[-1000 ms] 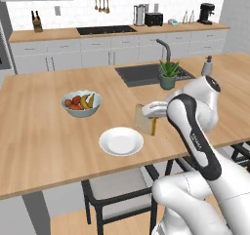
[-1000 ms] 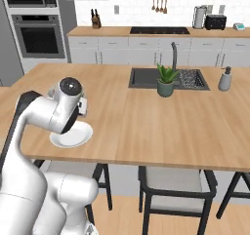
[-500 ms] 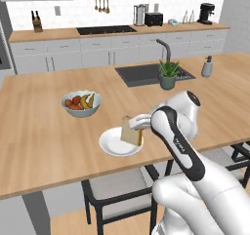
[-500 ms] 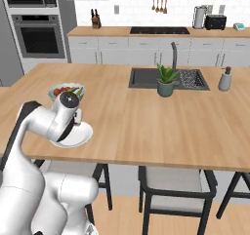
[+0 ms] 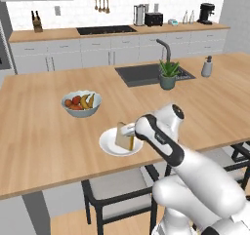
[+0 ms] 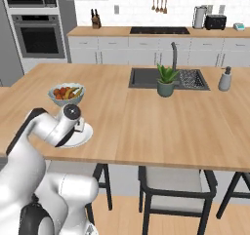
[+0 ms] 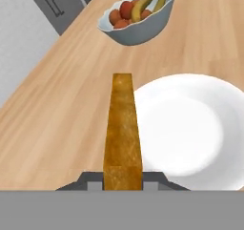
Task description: Start the toaster. Once the lever pops up, take the bread to the plate on the dining counter.
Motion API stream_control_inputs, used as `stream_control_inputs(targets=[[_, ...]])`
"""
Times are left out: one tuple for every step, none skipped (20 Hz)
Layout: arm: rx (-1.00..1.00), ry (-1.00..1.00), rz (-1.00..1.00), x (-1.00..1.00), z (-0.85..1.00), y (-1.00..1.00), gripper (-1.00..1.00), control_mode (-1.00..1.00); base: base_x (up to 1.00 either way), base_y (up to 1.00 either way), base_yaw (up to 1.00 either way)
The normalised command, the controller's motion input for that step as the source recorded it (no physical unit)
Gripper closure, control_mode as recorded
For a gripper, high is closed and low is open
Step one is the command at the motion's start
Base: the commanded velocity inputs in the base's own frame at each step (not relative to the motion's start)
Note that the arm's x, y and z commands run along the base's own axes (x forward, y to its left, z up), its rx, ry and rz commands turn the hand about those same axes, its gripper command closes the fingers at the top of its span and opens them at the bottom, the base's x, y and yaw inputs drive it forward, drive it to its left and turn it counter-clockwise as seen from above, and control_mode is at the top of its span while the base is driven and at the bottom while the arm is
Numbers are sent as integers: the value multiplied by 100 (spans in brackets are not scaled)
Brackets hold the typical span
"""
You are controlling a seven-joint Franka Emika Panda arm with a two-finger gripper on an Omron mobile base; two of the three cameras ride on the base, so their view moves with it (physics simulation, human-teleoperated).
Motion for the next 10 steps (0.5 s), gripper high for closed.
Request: stream_control_inputs(targets=[[0, 11, 0, 65, -45, 0, 100, -100, 0, 0, 0], [0, 14, 0, 68, -46, 0, 100, -100, 0, 0, 0], [0, 15, 0, 66, -41, 0, 100, -100, 0, 0, 0], [0, 15, 0, 66, -39, 4, 100, -100, 0, 0, 0], [0, 16, 0, 68, -38, 6, 100, -100, 0, 0, 0], [0, 19, 0, 71, -40, 8, 100, -100, 0, 0, 0], [0, 18, 0, 69, -38, 10, 100, -100, 0, 0, 0], [0, 15, 0, 61, -34, 10, 100, -100, 0, 0, 0], [0, 15, 0, 57, -35, 16, -100, -100, 0, 0, 0], [0, 11, 0, 51, -28, 18, -100, -100, 0, 0, 0]])
